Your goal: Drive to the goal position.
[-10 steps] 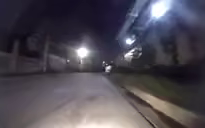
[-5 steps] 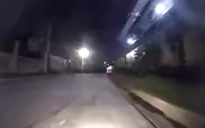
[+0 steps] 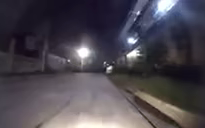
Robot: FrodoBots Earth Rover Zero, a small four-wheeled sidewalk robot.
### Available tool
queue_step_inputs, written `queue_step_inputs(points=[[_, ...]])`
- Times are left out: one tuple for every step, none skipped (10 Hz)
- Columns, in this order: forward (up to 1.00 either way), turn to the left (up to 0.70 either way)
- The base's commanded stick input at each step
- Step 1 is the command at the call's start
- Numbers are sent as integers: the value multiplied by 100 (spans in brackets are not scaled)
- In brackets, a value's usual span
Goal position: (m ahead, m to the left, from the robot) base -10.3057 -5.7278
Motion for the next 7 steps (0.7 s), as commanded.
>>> queue_step_inputs(points=[[70,-29],[70,-22],[70,0],[70,0],[70,0],[70,-2],[70,-19]])
